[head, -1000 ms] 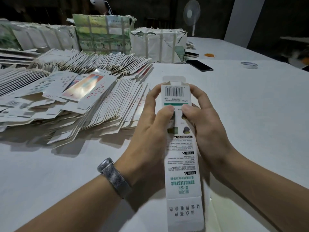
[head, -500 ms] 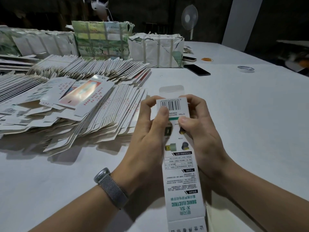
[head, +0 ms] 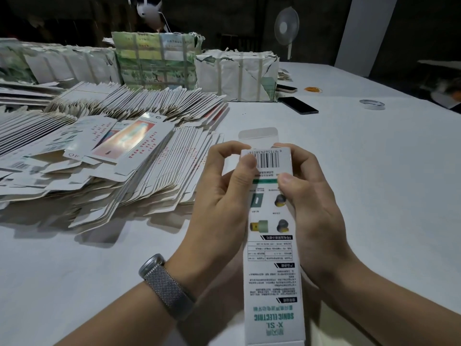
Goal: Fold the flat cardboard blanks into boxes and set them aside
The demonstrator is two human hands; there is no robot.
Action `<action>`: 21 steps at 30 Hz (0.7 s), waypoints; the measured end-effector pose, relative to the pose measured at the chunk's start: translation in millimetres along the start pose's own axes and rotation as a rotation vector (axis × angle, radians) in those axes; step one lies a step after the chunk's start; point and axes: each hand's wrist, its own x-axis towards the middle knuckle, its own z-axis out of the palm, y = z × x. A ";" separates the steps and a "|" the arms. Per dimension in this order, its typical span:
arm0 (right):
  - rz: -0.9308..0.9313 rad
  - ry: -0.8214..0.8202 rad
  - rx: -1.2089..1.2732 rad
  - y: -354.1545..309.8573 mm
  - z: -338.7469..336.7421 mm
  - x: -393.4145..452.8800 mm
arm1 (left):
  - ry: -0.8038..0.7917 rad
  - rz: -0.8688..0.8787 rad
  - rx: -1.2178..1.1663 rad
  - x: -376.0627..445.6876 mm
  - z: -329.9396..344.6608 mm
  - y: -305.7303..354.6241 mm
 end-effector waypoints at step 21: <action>-0.019 0.116 0.059 3.5 -9.7 17.2 | -0.018 -0.200 -0.097 -0.2 0.9 -3.1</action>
